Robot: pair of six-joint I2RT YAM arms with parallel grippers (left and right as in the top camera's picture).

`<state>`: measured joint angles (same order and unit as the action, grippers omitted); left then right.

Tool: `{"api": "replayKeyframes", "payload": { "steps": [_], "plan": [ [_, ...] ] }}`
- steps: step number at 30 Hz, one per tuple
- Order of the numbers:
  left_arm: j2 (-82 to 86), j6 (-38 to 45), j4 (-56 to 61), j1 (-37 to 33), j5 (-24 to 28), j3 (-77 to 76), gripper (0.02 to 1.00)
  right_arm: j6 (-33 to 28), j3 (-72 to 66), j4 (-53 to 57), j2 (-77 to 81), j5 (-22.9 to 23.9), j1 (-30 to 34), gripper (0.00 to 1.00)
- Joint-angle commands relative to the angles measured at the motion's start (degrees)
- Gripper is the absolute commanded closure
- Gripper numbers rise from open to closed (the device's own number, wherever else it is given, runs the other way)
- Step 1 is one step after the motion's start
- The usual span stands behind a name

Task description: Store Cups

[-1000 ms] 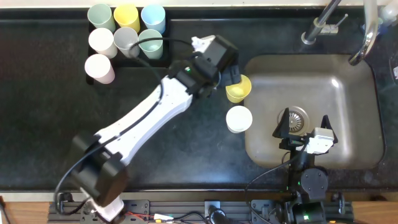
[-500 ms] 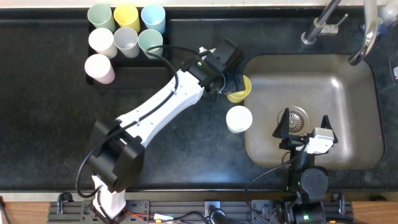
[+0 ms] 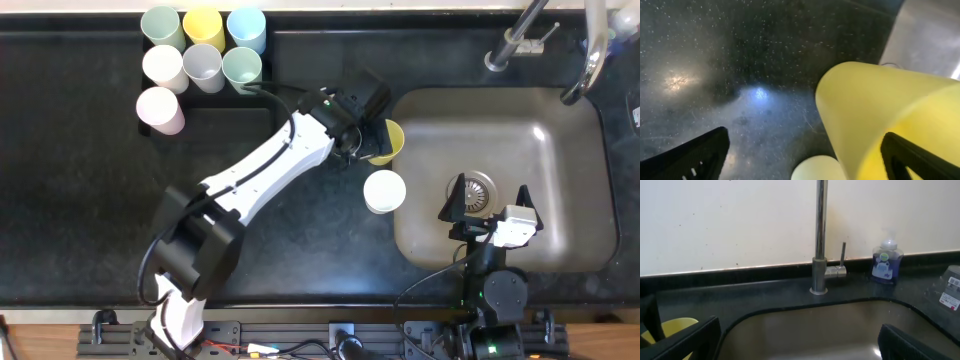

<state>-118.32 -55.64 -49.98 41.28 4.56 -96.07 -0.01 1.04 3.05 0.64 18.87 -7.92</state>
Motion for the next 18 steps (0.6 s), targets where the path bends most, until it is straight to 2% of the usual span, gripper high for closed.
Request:
{"api": "replayKeyframes", "payload": {
  "steps": [1, 2, 3, 6, 12, 18],
  "plan": [
    [-0.24, -0.39, 0.17, -0.33, -0.61, -1.57, 0.542, 0.00, -0.76, -0.26, -0.42, 0.24, -0.20, 0.005],
    [-0.24, -0.35, 0.46, -0.44, -0.87, -1.57, 0.853, 0.00, -0.76, -0.26, -0.42, 0.24, -0.20, 0.005],
    [-0.22, -0.37, 0.63, -0.57, -1.22, -1.57, 0.910, 0.00, -0.76, -0.26, -0.39, 0.24, -0.20, 0.003],
    [-0.07, -0.35, 0.76, -1.18, -2.21, -2.29, 0.982, 0.00, -0.76, -0.26, -0.39, 0.24, -0.20, 0.005],
    [2.84, 0.07, -3.13, -3.67, -7.63, -6.56, 0.982, 0.00, -0.76, -0.26, -0.42, 0.24, -0.20, 0.003],
    [9.88, -1.44, -12.70, -12.98, -9.62, -7.13, 0.982, 0.00, -0.76, -0.28, -0.39, 0.24, -0.20, 0.003]
  ]
}}
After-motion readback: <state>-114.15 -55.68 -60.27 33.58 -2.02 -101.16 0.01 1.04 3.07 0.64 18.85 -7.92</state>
